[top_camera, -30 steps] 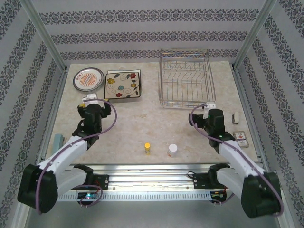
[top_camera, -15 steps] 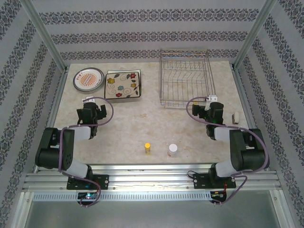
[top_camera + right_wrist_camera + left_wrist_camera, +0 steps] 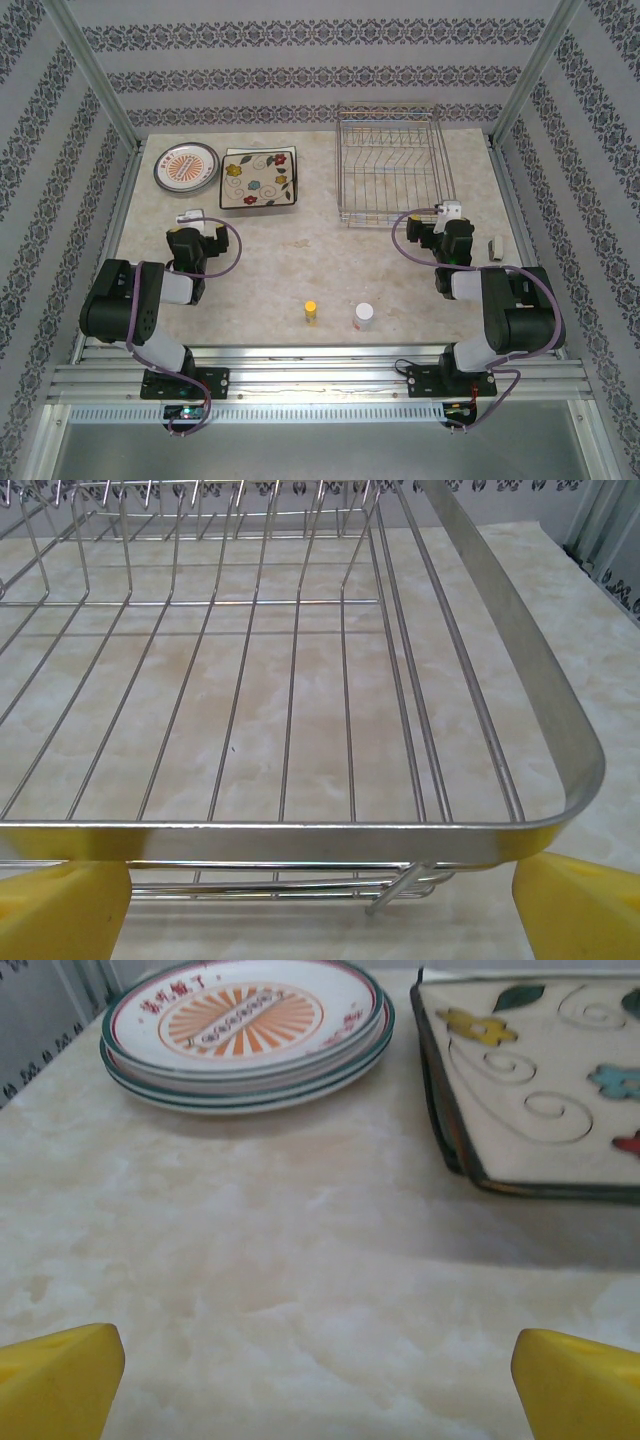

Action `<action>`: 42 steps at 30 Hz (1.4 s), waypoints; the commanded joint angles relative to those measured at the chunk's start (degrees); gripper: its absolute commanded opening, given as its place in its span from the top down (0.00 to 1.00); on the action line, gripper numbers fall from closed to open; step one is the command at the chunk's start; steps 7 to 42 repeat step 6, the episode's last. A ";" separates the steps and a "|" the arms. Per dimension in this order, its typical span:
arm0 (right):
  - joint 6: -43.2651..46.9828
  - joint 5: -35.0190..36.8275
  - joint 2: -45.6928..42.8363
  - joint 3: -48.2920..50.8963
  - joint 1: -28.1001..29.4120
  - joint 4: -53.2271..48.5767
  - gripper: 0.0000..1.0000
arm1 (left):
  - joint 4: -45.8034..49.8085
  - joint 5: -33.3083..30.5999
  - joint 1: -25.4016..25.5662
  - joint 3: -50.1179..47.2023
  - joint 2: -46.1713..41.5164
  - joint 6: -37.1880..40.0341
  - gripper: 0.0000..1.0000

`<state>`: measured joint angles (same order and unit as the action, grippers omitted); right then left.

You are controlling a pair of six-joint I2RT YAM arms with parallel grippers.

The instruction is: Unload the plates from the dish rack

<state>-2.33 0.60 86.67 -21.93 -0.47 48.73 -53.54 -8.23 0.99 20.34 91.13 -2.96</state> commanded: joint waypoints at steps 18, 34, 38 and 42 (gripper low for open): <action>1.05 0.56 -0.06 -0.36 1.35 1.98 0.02 | -11.27 1.55 -0.58 -3.39 0.32 1.20 0.00; 1.05 0.56 -0.06 -0.36 1.35 1.98 0.02 | -11.27 1.55 -0.58 -3.39 0.32 1.20 0.00; 1.05 0.56 -0.06 -0.36 1.35 1.98 0.02 | -11.27 1.55 -0.58 -3.39 0.32 1.20 0.00; 1.05 0.56 -0.06 -0.36 1.35 1.98 0.02 | -11.27 1.55 -0.58 -3.39 0.32 1.20 0.00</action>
